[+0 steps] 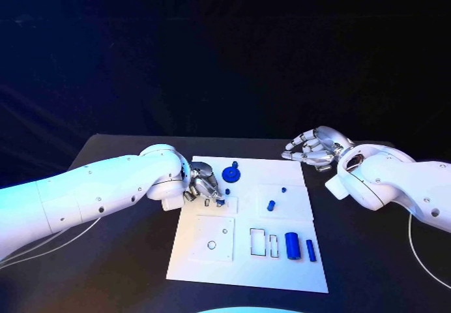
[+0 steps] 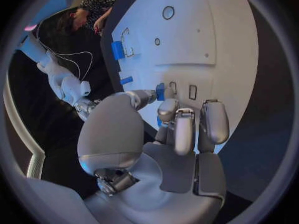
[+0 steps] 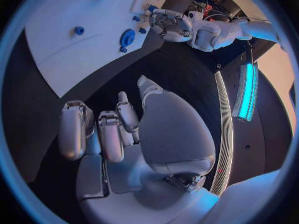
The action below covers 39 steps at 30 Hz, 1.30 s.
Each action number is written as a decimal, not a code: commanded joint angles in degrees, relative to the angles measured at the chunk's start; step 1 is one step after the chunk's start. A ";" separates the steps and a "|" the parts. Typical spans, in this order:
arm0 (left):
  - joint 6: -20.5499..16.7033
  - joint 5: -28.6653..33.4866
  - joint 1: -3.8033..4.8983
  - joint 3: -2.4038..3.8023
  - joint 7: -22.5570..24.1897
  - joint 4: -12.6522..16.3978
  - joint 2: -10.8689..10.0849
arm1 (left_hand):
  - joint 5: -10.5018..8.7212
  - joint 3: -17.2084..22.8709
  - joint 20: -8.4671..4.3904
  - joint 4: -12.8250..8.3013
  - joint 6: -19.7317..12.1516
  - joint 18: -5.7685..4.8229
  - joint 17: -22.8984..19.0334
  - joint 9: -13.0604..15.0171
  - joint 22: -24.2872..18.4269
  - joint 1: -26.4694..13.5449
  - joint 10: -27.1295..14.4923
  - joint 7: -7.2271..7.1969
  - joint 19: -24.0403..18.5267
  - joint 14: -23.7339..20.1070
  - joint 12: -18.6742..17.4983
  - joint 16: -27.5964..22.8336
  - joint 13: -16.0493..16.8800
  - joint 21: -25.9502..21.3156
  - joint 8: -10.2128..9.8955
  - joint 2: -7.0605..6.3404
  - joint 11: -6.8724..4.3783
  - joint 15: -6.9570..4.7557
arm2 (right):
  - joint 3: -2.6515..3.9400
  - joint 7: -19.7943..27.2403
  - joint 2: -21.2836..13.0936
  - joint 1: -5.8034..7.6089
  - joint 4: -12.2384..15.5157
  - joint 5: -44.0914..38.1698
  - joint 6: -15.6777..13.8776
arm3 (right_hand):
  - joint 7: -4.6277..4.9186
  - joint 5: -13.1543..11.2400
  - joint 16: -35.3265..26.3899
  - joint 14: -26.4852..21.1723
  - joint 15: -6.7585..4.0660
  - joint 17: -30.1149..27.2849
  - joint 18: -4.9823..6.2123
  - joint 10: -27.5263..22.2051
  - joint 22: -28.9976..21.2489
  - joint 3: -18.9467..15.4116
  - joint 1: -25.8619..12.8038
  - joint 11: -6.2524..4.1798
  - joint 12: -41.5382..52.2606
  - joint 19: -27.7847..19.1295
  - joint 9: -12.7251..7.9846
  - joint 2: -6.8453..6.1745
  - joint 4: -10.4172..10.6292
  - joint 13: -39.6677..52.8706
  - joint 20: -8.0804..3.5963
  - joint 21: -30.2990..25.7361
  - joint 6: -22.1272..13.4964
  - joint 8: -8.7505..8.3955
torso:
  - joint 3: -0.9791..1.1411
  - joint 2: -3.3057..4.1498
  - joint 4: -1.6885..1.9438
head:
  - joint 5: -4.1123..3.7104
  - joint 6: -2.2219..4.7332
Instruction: Assemble the parts on the task board
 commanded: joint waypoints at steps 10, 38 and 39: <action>-8.45 -4.45 -0.14 -0.10 1.86 2.93 -1.20 | 3.75 12.05 -0.26 -12.47 1.98 -1.17 11.02 0.43 1.53 -1.46 1.67 -0.51 1.44 4.86 0.81 0.51 1.05 0.96 0.06 -1.10 -0.40 -0.41 | -0.07 0.77 -0.52 -0.05 0.00 0.16 0.68 | -0.19 -0.06 -0.30 5.24 -0.25 11.74 0.78 0.15 6.24 0.30 -0.11 -0.18 -0.07 -0.31 -0.01 0.07 -0.30 -0.21 -0.17 -0.28 -0.17 0.37 | 0.01 -0.01 0.09 | -0.23 -0.46; -8.32 -12.27 -1.69 -1.18 1.18 4.64 -1.55 | 6.07 12.10 -0.49 -12.62 3.01 -1.57 11.06 0.71 3.45 -2.26 3.13 -0.93 2.84 4.87 1.92 0.58 2.68 1.69 0.12 -1.75 -0.77 -0.73 | -0.19 0.83 -0.79 -0.10 0.18 -0.43 0.21 | -0.19 -0.11 -0.27 5.27 -0.28 11.82 0.74 0.16 6.34 0.27 -0.17 -0.18 -0.06 -0.21 -0.05 -0.28 -0.39 -0.25 -0.19 -0.16 -0.35 0.49 | -0.03 -0.07 0.04 | 0.49 -0.83; -8.33 -12.67 -1.80 -1.19 1.26 4.64 -1.56 | 6.07 12.10 -0.49 -12.62 3.01 -1.57 11.06 0.71 3.45 -2.26 3.13 -0.93 2.84 4.87 1.92 0.58 2.68 1.69 0.12 -1.75 -0.77 -0.73 | -0.19 0.82 -0.81 -0.10 0.17 -0.40 0.23 | -0.19 -0.11 -0.27 5.27 -0.28 11.82 0.74 0.16 6.34 0.27 -0.17 -0.18 -0.06 -0.21 -0.05 -0.28 -0.39 -0.25 -0.19 -0.16 -0.35 0.49 | -0.02 -0.08 0.05 | 0.55 -0.84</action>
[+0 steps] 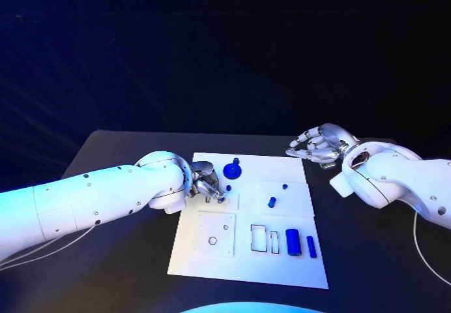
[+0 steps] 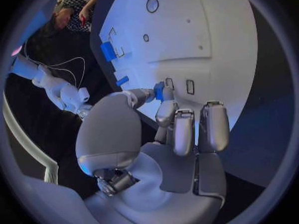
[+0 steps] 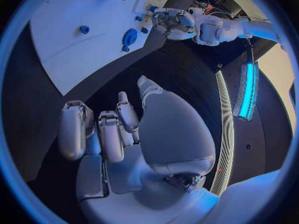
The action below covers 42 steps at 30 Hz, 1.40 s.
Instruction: Assemble the parts on the task board
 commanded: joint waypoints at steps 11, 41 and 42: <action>0.56 -4.38 -0.63 0.01 0.29 0.15 0.12 | 0.54 12.12 -0.02 -12.59 0.45 -0.70 11.13 0.19 0.23 -0.36 0.32 -0.13 0.43 4.88 0.19 0.39 0.08 0.45 0.30 0.11 0.00 -0.33 | -0.02 0.26 -0.13 -0.05 0.26 -0.92 0.91 | -0.20 -0.11 -0.31 5.24 -0.28 11.75 0.72 0.15 6.39 0.10 -0.16 -0.19 -0.07 -0.17 -0.05 -0.36 -0.25 -0.12 -0.20 -0.10 -0.36 0.31 | -0.02 0.04 -0.04 | 0.62 -0.01; 3.43 -1.19 -0.93 0.00 -0.49 -0.17 0.04 | 4.24 12.01 -0.30 -12.87 1.52 -0.75 11.28 0.29 0.45 -1.04 0.90 -0.48 0.55 4.90 0.23 0.50 0.50 0.56 0.02 -0.66 -0.33 -0.61 | -0.06 0.03 0.19 -0.05 0.70 -0.68 1.86 | -0.22 -0.08 -0.29 5.26 -0.30 11.80 0.73 0.02 6.37 0.17 -0.26 -0.21 -0.18 -0.17 -0.06 -0.36 -0.20 -0.30 -0.22 -0.15 -0.36 0.46 | -0.03 -0.06 -0.12 | 1.12 -0.29; 3.51 -1.04 -0.93 0.00 -0.51 -0.22 0.04 | 4.35 11.98 -0.30 -12.87 1.54 -0.75 11.25 0.29 0.45 -1.07 0.91 -0.48 0.55 4.90 0.22 0.49 0.51 0.56 0.01 -0.66 -0.34 -0.62 | -0.06 0.02 0.19 -0.05 0.70 -0.66 1.86 | -0.22 -0.08 -0.29 5.26 -0.30 11.80 0.73 0.02 6.37 0.17 -0.26 -0.21 -0.18 -0.17 -0.06 -0.36 -0.20 -0.30 -0.22 -0.15 -0.36 0.46 | -0.02 -0.05 -0.10 | 1.13 -0.30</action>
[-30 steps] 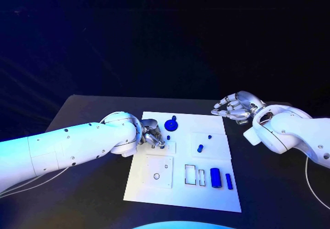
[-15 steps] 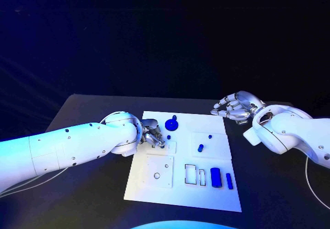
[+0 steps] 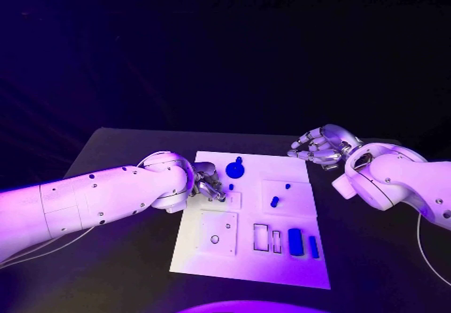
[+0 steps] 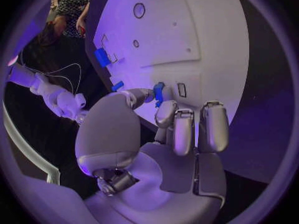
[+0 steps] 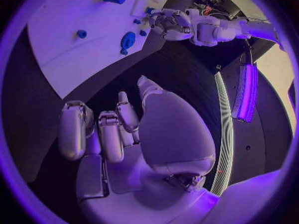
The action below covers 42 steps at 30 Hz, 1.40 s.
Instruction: Assemble the parts on the task board
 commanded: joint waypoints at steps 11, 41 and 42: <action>0.96 3.40 -0.13 -0.09 -0.17 -0.62 0.43 | 0.85 11.93 -0.12 -12.31 1.13 -0.80 11.26 0.13 0.17 -0.89 0.60 -0.64 0.47 5.10 0.02 0.26 0.06 0.42 -0.20 0.01 -0.27 -0.45 | -0.02 0.08 -0.13 -0.04 0.20 -0.19 1.08 | -0.23 -0.06 -0.32 5.24 -0.30 11.75 0.74 0.00 6.33 0.27 -0.21 -0.22 -0.21 -0.18 -0.07 -0.28 -0.23 -0.10 -0.22 -0.20 -0.37 0.30 | 0.07 0.07 -0.03 | 0.05 0.17; 2.33 5.68 -0.05 -0.06 -0.18 -2.22 1.64 | 0.03 5.43 -0.66 -10.25 2.29 -0.85 12.04 0.54 0.33 -3.20 2.11 -1.92 0.55 5.33 1.03 0.74 1.92 0.21 -0.46 0.11 -1.17 -1.10 | -0.11 -0.01 0.00 -0.04 0.07 -0.08 0.72 | -0.24 -0.05 -0.33 5.24 -0.31 11.73 0.76 0.01 6.28 0.35 -0.18 -0.22 -0.21 -0.22 -0.07 -0.20 -0.24 -0.10 -0.23 -0.29 -0.38 0.34 | 0.11 -0.01 -0.09 | -0.21 -0.24; 2.30 5.64 -0.05 -0.06 -0.18 -2.23 1.65 | 0.03 5.43 -0.66 -10.25 2.29 -0.85 12.04 0.54 0.33 -3.20 2.11 -1.92 0.55 5.33 1.03 0.74 1.92 0.21 -0.46 0.11 -1.17 -1.10 | -0.11 -0.01 0.00 -0.04 0.09 -0.08 0.72 | -0.24 -0.05 -0.33 5.24 -0.31 11.73 0.76 0.01 6.28 0.35 -0.18 -0.22 -0.21 -0.22 -0.07 -0.20 -0.24 -0.10 -0.23 -0.29 -0.38 0.34 | 0.13 -0.02 -0.08 | -0.25 -0.25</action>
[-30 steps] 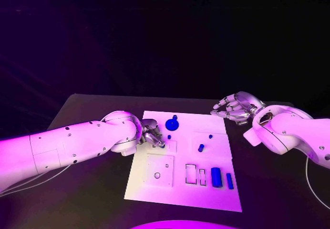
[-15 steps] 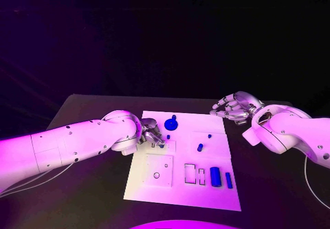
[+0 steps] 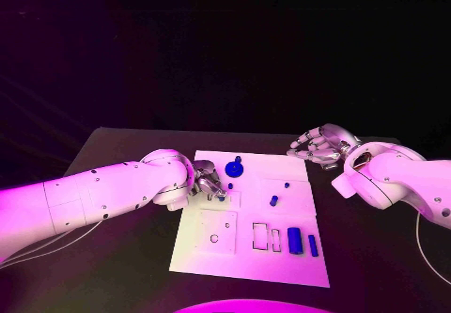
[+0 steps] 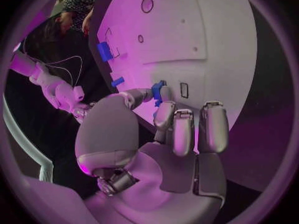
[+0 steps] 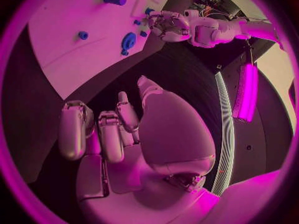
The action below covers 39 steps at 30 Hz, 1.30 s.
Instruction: Assemble the parts on the task board
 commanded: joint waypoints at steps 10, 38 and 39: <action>1.75 0.17 -0.25 -0.21 0.01 0.15 0.33 | -0.39 5.50 -0.42 -7.26 0.87 -0.85 12.09 -0.19 -0.04 -0.80 0.59 -0.97 0.13 5.12 0.48 0.33 0.41 -0.09 -0.51 -0.04 -0.14 -0.64 | -0.01 0.26 -0.09 -0.04 0.26 -0.24 0.40 | -0.01 -0.07 -0.35 5.23 -0.32 11.66 0.77 -0.04 6.28 0.29 -0.36 -0.22 -0.25 -0.24 -0.10 -0.09 0.01 -0.12 -0.24 -0.37 -0.24 0.44 | -0.01 0.03 -0.06 | -0.11 -0.22; 0.63 -3.75 -0.27 -0.22 -0.37 0.70 0.13 | 1.89 8.43 -0.38 -10.44 1.53 -1.21 13.07 -0.04 1.62 3.91 1.42 -0.38 1.31 5.40 1.35 0.89 2.34 0.47 -1.05 -0.29 0.11 -0.48 | -0.02 0.33 -0.12 -0.04 0.27 -0.24 0.27 | -0.01 -0.08 -0.38 5.21 -0.32 11.59 0.78 -0.04 6.26 0.34 -0.53 -0.22 -0.26 -0.25 -0.12 -0.02 0.07 -0.15 -0.25 -0.43 -0.30 0.52 | -0.08 0.00 -0.01 | 0.14 -0.42; 0.58 -3.94 -0.27 -0.22 -0.40 0.74 0.11 | 1.95 8.47 -0.37 -10.46 1.58 -1.23 13.09 -0.04 1.75 3.92 1.52 -0.38 1.40 5.40 1.47 0.90 2.51 0.52 -1.04 -0.31 0.10 -0.48 | -0.02 0.32 -0.12 -0.04 0.27 -0.24 0.28 | -0.01 -0.08 -0.38 5.21 -0.32 11.59 0.78 -0.04 6.26 0.34 -0.53 -0.22 -0.26 -0.25 -0.12 -0.02 0.07 -0.15 -0.25 -0.43 -0.30 0.52 | -0.08 0.02 -0.01 | 0.14 -0.39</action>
